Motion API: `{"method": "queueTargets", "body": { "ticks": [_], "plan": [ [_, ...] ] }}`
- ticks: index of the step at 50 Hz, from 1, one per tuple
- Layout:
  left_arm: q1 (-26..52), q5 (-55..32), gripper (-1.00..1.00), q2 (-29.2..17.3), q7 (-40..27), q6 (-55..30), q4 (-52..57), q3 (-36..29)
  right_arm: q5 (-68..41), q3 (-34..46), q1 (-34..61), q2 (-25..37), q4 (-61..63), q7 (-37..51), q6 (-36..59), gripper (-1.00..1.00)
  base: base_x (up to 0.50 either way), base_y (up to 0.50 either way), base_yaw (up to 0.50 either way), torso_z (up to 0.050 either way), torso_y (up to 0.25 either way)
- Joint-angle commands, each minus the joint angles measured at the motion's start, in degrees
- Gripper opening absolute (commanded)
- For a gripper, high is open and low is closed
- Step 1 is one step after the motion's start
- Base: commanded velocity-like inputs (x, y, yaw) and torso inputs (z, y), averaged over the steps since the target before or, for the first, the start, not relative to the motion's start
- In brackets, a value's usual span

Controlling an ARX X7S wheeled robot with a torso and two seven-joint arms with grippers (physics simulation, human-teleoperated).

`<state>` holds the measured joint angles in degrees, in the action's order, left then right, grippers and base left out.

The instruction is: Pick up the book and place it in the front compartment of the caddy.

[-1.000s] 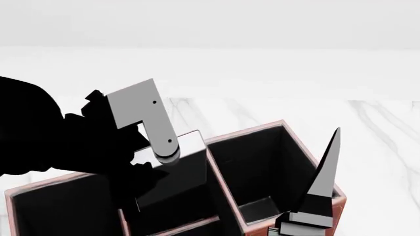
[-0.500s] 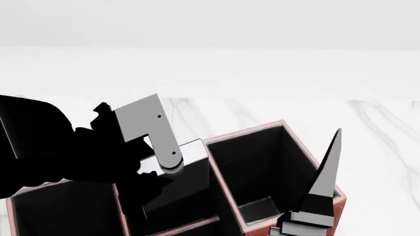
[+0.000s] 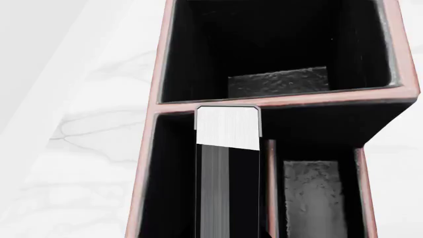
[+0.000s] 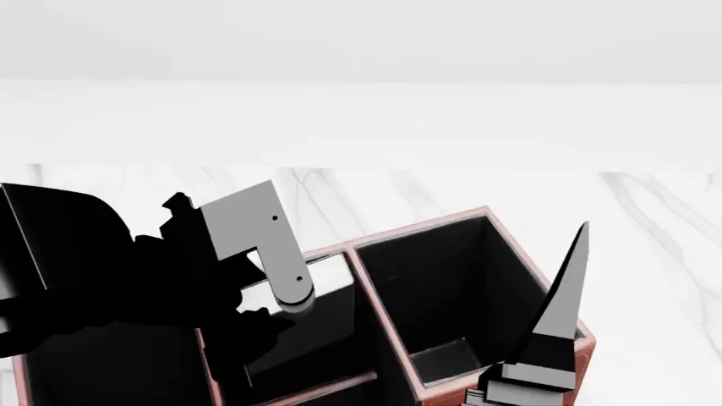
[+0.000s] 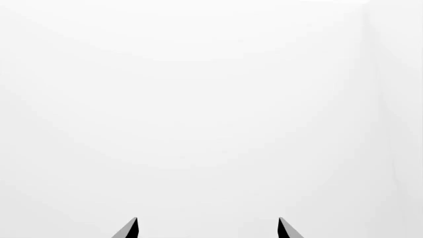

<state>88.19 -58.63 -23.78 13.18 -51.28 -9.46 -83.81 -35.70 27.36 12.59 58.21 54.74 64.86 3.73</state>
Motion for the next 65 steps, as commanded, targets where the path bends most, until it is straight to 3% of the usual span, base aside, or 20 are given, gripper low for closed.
{"method": "queueTargets", "body": {
  "ticks": [1,65],
  "plan": [
    [-0.18,2.74,-1.0,1.53,0.96,1.62,-1.55,1.86,-0.13,-1.23,-0.21,-1.1,0.32,-2.18,-0.71,1.0,0.0,0.0,0.0,0.0,0.0],
    [-8.46,11.15,-1.0,8.05,7.57,14.19,-18.4,-2.16,0.36,-1.79,-1.75,0.51,0.07,-1.05,-1.98,1.0,0.0,0.0,0.0,0.0,0.001]
  ]
}}
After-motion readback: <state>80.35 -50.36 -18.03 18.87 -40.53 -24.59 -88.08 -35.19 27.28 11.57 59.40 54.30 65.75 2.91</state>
